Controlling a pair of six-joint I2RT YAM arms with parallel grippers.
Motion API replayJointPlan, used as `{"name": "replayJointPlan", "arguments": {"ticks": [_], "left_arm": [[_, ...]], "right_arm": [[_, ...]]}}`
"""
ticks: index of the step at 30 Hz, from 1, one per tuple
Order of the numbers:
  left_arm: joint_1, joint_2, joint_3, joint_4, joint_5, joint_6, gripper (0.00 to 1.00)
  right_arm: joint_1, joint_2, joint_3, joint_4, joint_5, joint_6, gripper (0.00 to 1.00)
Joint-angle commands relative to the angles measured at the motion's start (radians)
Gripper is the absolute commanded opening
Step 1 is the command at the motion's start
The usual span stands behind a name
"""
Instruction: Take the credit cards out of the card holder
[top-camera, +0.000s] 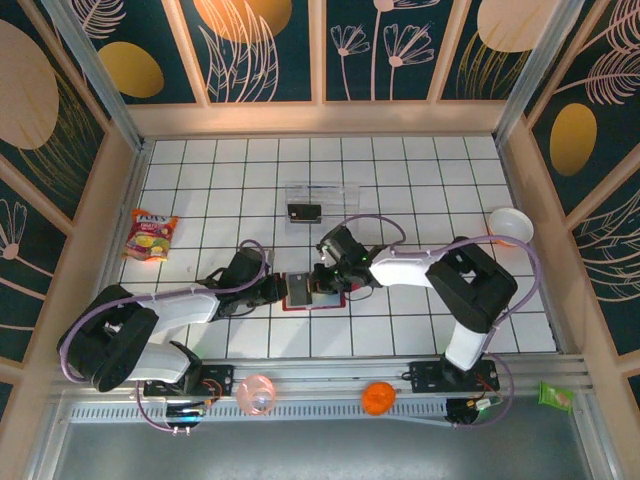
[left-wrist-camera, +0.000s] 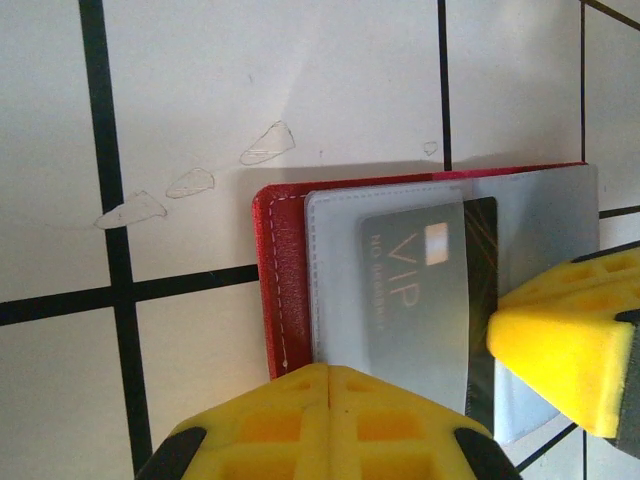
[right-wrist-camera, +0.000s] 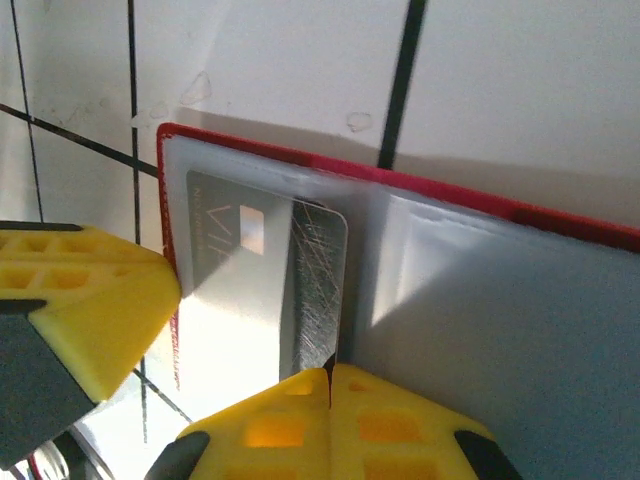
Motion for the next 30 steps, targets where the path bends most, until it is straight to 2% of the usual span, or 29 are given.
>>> {"name": "replayJointPlan", "arguments": {"ticks": [1,8,16,22,26,30], "left_arm": [[-0.004,0.001,-0.019,-0.064,-0.002,-0.006,0.0],[-0.003,0.003,0.002,-0.076,0.002,0.003,0.0],[-0.003,0.008,0.016,-0.079,-0.002,0.02,0.0],[-0.003,0.018,0.035,-0.084,-0.008,0.042,0.0],[-0.003,0.012,0.056,-0.109,-0.013,0.059,0.0],[-0.003,-0.045,0.093,-0.162,-0.014,0.082,0.01]], "right_arm": [[0.005,-0.06,-0.028,-0.085,0.086,0.009,0.0],[0.028,-0.111,0.022,-0.227,0.211,-0.015,0.0],[0.051,-0.124,0.074,-0.34,0.272,-0.049,0.0],[0.053,-0.135,0.088,-0.358,0.261,-0.066,0.0],[0.053,-0.154,0.083,-0.286,0.204,-0.098,0.0],[0.042,-0.168,0.097,-0.256,0.2,-0.127,0.16]]}}
